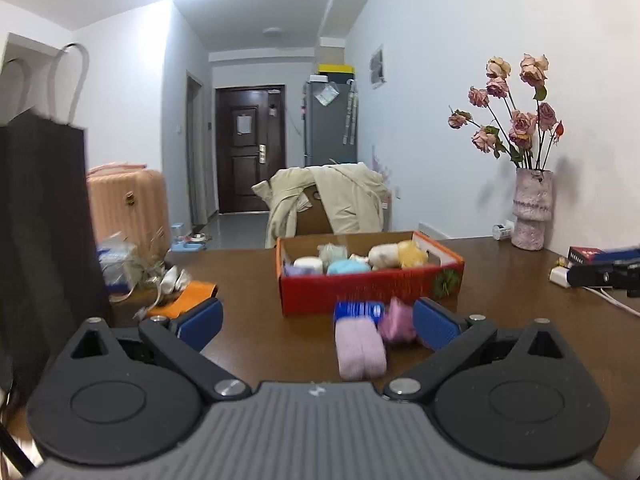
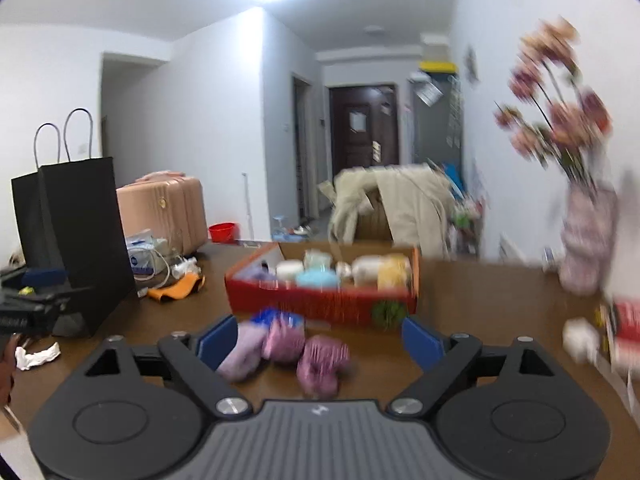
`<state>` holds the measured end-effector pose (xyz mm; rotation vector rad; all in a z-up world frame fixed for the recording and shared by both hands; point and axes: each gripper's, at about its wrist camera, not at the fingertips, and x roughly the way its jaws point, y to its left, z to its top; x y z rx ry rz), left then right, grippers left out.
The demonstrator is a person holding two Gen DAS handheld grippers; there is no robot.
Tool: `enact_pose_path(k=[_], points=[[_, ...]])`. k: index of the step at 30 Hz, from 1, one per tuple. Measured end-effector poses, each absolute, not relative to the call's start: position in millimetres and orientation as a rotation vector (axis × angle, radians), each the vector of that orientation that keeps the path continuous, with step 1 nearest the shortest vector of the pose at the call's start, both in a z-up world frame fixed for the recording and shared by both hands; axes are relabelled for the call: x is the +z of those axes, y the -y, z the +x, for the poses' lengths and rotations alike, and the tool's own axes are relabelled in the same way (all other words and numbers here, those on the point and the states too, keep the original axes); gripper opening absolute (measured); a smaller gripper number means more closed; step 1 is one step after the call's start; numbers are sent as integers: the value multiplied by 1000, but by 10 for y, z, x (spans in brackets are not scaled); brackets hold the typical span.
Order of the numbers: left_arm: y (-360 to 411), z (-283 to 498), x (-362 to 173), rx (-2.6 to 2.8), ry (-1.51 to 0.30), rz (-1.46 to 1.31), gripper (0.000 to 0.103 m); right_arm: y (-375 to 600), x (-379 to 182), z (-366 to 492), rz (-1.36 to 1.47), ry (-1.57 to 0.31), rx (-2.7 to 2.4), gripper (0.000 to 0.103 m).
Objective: Organize soft objects
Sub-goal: 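Withdraw both tools from the box back toward the pile, then grasp the pink towel roll with both tools together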
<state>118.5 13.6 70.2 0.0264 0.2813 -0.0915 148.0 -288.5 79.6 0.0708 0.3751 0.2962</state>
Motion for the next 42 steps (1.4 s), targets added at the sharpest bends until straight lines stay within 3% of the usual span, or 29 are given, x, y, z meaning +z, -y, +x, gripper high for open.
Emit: enact_pose_path(k=[5,13,26,29,38,40,42], points=[[-60,835,449,-119,-311,13,103,2756,406,1049,155,-462,383,89],[13,935,312,-125,-345,11,103,2488,234,1105,71,-495,381,88],[265,1736,-10,-141,-507,-7,102,2619,65,1551,129,-543,350,83],[324,2038,-77,-127,-540,-11,95,2682,31,1725,144,-556,342,82],[437,2844,-257,-74,-590,-17,91,2711,-78,2275,158,-601,350,82],[426,2917,-287,-66,-600,-42,85,2690,-115,2369,156,-611,359,82],[406,2954,-301,-72,-608,-62,65,2657,-157,2447,155,-623,366,82]])
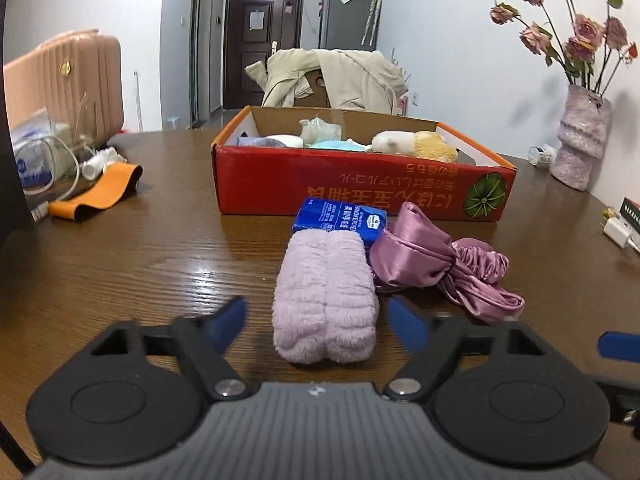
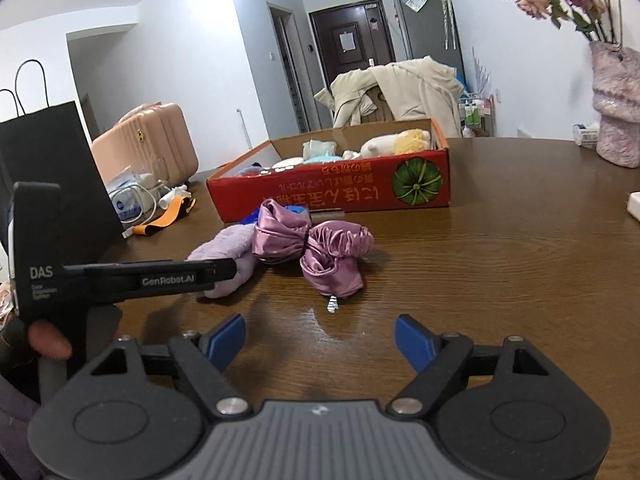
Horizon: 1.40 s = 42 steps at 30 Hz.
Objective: Organize soft objects
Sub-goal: 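Grasp the pink towel roll with both tools together, then carry the pink towel roll into the box and open both tools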
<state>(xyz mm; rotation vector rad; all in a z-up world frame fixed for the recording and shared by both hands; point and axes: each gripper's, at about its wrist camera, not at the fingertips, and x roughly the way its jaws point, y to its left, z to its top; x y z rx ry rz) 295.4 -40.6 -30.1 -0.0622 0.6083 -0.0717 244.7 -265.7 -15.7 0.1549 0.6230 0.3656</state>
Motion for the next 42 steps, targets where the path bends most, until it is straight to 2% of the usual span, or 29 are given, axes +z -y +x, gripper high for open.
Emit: enact_pose_path(k=[2,9,11,14,18,21,25,28,29,31,32,33,36,42], points=[[375,2970,-314,-97,-619,-81,51,2610,-179,2506,153,-630,375,80],[337,2430,-224,-230,-614,-29,48,2550,-154,2541,166,-611,390,76],[293,2145,-238,-345,-604,0,52,2525,-139,2544,181,-601,399,76],[175,1882,-295,-343,-599,28,79,2417,-113,2546,184,-604,445,75],[-177,1797,-273,-200,-570,-63,79,2214,-117,2538,169,-620,507,66],[-396,1775,-212,-189,-558,-165,79,2095,-150,2618,205,-669,531,64],[-484,1897,-205,-250,-627,-345,78,1972,-238,2602,210,-717,517,56],[-515,2052,-242,-284,-656,-466,70,1978,-262,2521,232,-724,496,54],[-506,2103,-248,-290,-668,-484,63,1980,-254,2489,231,-720,486,54],[-430,2167,-256,-307,-668,-474,61,1980,-248,2439,223,-716,479,52],[-382,2197,-276,-302,-683,-462,55,1981,-261,2423,222,-717,479,51],[-344,2223,-300,-293,-705,-451,43,1985,-284,2414,223,-721,482,45],[-287,2198,-371,-317,-719,-450,30,1986,-302,2363,232,-715,487,37],[-252,2091,-349,-328,-688,-419,25,1985,-251,2348,235,-705,509,22]])
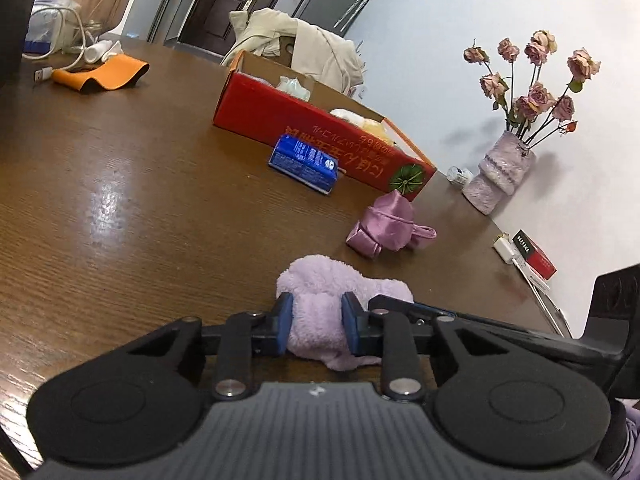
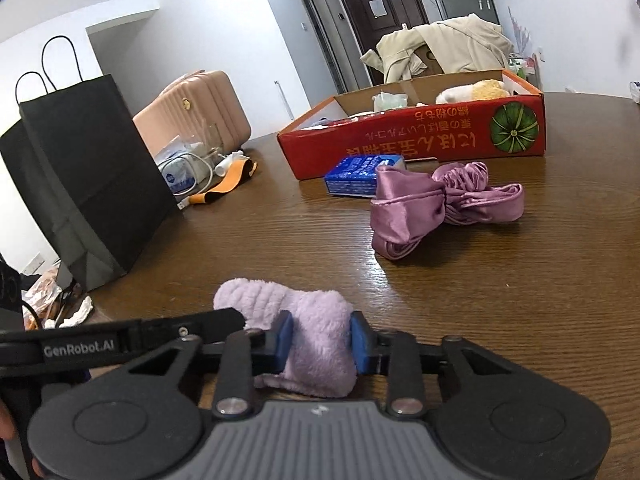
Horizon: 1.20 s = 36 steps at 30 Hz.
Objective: Organize soft objects
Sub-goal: 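Carry the pink towel roll into the box and open both tools, then withdraw both tools from the box back toward the pile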
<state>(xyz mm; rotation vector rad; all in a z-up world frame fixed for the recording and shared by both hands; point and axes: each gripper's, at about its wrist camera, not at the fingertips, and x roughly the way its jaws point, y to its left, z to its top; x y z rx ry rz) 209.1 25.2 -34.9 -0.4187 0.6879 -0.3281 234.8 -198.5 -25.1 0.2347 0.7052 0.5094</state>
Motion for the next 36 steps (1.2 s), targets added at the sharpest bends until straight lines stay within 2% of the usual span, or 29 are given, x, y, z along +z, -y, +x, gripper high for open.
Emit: enact_pose_path(k=[6,9,13,19,24,25,28,29,30,32,34,36], points=[[-166,2373,189,-437,-539,-370,25,2163,258,2604,257,-574,528,20],[-77,2874,528,-461,-494,-354,25,2284,568,3055,225,-508,538,20],[56,3699,748,-453,-483,-341,25,2430,801,3951,259,-530,527,20],[66,4840,504,-412,-668,-372,25,2414,580,5186,273,-720,503,20],[77,5215,57,-342,-807,-339,25,2220,236,5514,157,-842,429,20],[109,5218,8,-340,-794,-316,26,2193,184,5531,131,-858,414,23],[154,5145,1,-347,-759,-262,36,2161,75,5511,97,-893,404,27],[159,5123,20,-352,-746,-257,47,2168,86,5496,93,-883,405,27],[171,5091,49,-349,-733,-245,53,2180,115,5484,97,-877,407,30],[192,4993,175,-340,-687,-198,55,2240,217,5442,116,-851,396,35],[142,4847,332,-344,-640,-168,61,2311,360,5356,106,-815,388,42],[81,4662,490,-337,-600,-137,69,2403,533,5238,99,-775,376,43]])
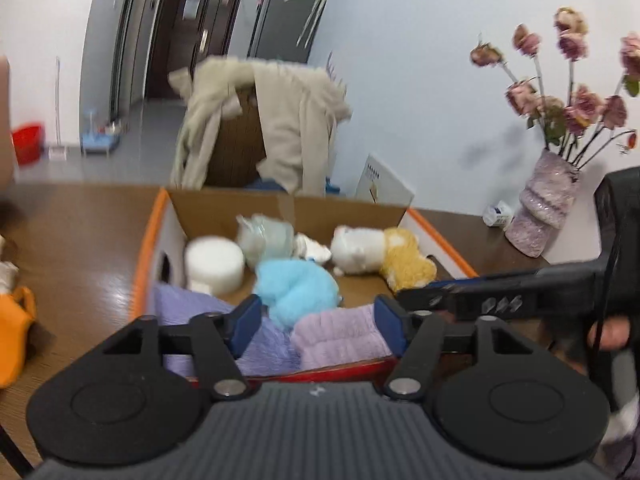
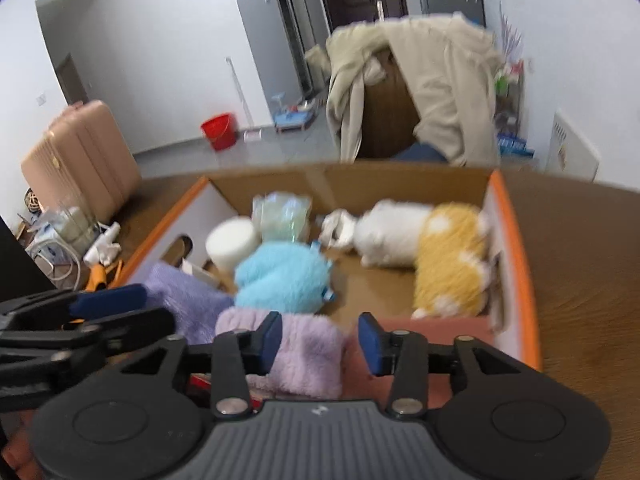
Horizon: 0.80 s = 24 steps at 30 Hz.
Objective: Organize soft objects
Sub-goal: 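Withdraw both tools from the box back toward the pile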
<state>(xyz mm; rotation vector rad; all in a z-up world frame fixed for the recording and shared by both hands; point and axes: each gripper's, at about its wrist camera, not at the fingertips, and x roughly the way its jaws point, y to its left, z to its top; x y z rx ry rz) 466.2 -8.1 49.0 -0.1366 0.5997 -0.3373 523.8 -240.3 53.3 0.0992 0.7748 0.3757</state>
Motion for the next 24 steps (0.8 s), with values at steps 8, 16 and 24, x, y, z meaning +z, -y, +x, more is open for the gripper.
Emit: enact_pose_path(k=[8,16,24], points=[[-154,3768,908,-277,-498,-28,82,2761,1189,4289,78,-600,353,54],[-170,2784,1120,-230,-370,-3,91,2839,1355,3310,35,-498,384,68],[-50,1754,923,-213,-329,-61,100,2924,1021,2298,102,-460,428,75]])
